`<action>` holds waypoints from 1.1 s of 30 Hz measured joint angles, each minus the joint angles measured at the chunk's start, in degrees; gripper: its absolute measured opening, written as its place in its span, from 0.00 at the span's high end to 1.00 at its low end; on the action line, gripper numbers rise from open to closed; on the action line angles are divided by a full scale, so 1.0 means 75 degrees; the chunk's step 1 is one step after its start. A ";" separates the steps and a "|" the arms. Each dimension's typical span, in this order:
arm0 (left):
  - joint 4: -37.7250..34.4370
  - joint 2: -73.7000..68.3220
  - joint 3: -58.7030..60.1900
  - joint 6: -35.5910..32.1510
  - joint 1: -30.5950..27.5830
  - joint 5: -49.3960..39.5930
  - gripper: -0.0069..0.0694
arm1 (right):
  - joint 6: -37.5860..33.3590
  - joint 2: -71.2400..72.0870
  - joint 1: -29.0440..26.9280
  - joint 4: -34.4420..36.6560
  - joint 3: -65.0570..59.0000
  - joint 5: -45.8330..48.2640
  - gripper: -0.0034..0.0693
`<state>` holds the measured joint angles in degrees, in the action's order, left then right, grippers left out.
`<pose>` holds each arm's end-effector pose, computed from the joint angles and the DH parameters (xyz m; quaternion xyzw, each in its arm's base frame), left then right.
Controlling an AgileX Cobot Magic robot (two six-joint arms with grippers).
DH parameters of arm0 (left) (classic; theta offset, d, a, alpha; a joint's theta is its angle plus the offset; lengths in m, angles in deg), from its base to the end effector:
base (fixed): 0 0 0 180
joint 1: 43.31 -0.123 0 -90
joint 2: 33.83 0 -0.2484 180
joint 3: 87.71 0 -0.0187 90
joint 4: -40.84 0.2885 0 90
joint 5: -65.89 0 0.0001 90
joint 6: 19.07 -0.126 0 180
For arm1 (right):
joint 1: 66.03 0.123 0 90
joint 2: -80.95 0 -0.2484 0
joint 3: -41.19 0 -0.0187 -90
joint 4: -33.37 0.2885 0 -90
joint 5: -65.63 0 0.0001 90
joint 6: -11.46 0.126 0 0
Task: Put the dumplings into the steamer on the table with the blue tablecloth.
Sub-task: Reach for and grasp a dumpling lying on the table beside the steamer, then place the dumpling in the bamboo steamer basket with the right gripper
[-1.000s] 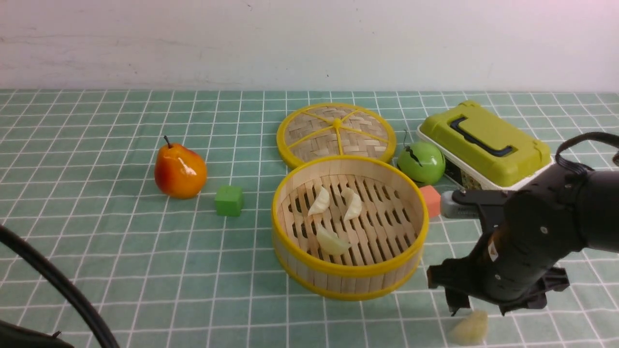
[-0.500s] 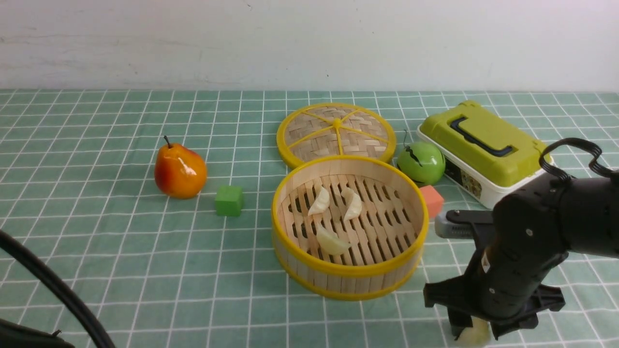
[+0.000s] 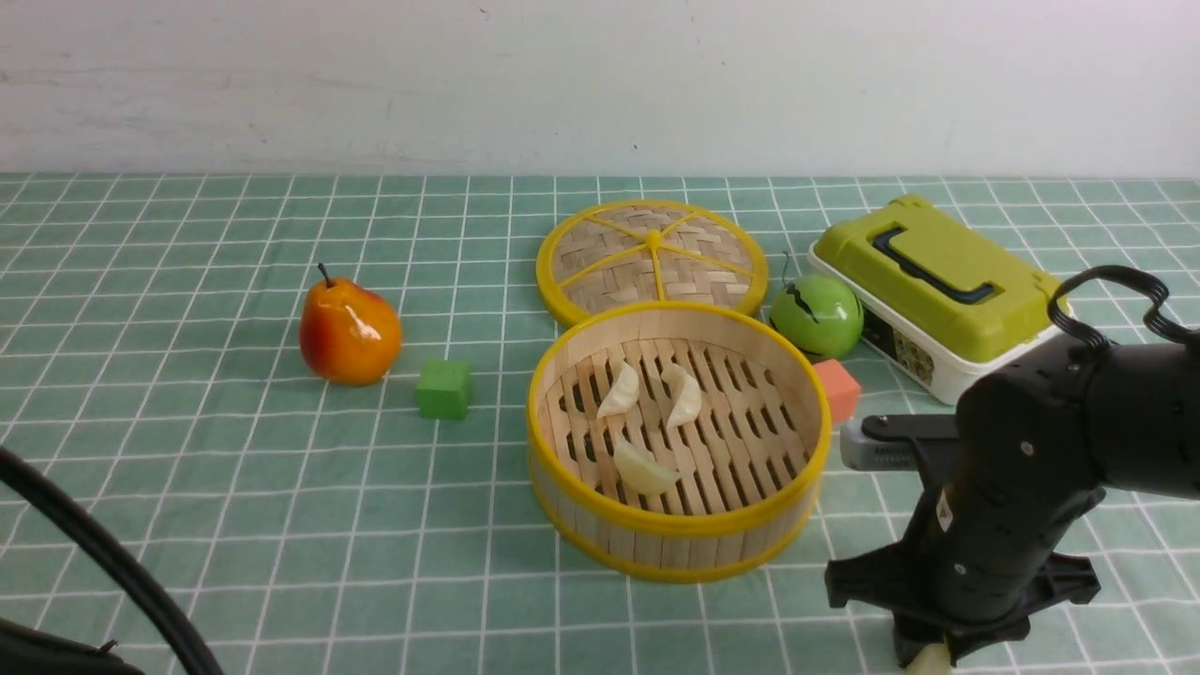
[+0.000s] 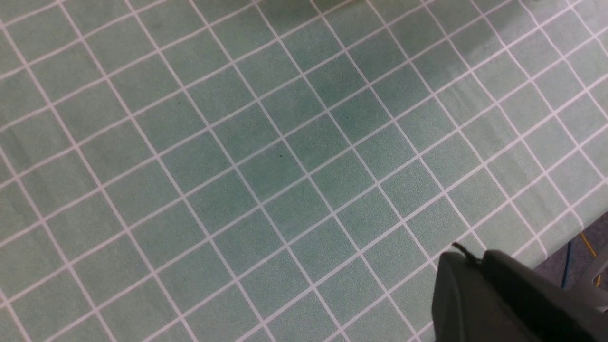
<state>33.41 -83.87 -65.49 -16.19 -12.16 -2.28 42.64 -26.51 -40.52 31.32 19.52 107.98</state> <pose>0.1543 -0.1109 0.3229 0.2271 0.9111 -0.1608 0.3040 0.2980 0.1388 0.0678 0.0370 0.9965 0.0238 0.0715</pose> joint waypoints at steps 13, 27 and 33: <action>0.0000 0.0000 0.0000 0.0000 0.0000 0.0011 0.83 | -0.1984 0.0271 0.0000 0.0462 0.2245 0.1271 0.64; -0.0038 0.0000 0.0000 0.0007 0.0000 0.0150 0.81 | -0.2949 -0.2463 0.0000 0.1038 0.5108 0.0883 0.64; -0.0247 0.0000 0.0000 0.0260 0.0000 0.0150 0.81 | -0.2951 -0.2790 0.0000 0.1044 0.5284 0.0890 0.64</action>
<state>31.56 -83.87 -65.49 -14.24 -12.16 -1.16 20.51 -47.44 -40.52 39.15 59.15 114.66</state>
